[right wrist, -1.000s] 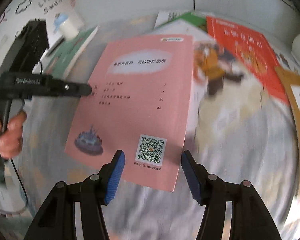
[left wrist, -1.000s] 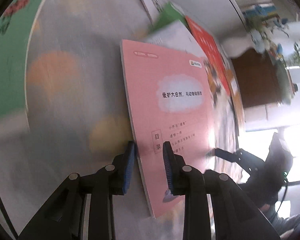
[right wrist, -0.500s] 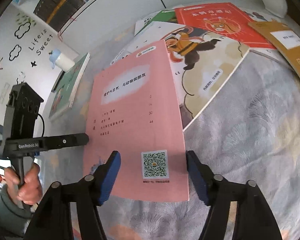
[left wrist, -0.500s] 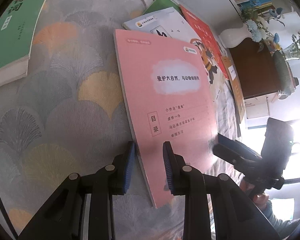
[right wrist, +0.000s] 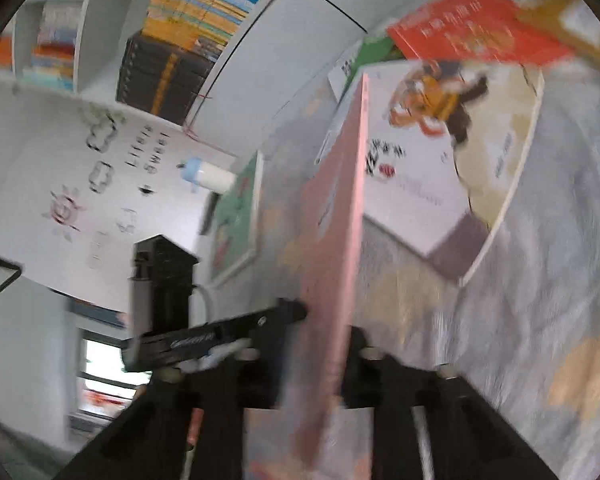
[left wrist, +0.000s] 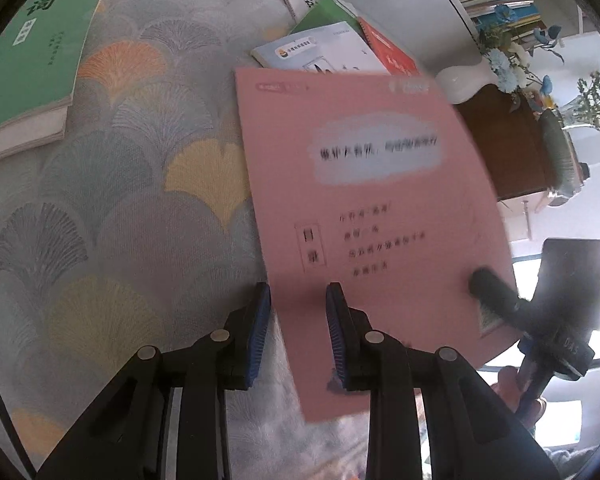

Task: Organize books

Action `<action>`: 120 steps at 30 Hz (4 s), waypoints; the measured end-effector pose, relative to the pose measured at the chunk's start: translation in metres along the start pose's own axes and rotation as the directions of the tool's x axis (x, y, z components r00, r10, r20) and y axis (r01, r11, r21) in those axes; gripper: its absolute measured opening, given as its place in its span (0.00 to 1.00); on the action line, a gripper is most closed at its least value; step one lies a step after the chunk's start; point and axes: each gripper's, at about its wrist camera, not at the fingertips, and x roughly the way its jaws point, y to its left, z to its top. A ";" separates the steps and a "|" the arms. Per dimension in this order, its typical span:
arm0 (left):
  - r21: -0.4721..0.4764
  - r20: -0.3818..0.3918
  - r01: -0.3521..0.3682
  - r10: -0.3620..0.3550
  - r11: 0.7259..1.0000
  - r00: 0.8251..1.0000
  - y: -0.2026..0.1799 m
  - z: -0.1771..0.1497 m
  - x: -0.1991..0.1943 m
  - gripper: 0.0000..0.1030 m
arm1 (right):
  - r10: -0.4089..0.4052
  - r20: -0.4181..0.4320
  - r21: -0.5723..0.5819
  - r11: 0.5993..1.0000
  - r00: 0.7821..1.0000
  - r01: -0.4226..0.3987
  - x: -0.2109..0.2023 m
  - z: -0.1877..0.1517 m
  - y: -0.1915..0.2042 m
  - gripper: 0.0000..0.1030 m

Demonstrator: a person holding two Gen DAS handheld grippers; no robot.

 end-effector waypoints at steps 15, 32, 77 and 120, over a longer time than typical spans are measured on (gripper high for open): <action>-0.188 0.287 -0.022 0.076 0.982 0.955 0.069 -0.051 -0.155 0.24 | -0.152 -0.253 -0.383 0.923 0.956 0.045 0.021 -0.022 0.144 0.20; -0.314 0.133 -0.185 0.236 0.931 0.963 0.065 -0.143 -0.093 0.26 | -0.388 -0.344 -0.490 0.851 0.855 0.189 0.070 -0.069 0.062 0.36; -0.394 0.489 0.372 -0.151 0.841 0.859 0.028 -0.182 -0.068 0.10 | -0.014 -0.442 -0.095 0.995 0.897 -0.031 0.013 -0.075 -0.026 0.50; -0.215 0.507 -0.085 0.186 0.973 0.842 0.083 0.022 -0.179 0.09 | -0.180 -0.140 -0.690 0.723 0.974 0.034 0.137 0.035 0.191 0.22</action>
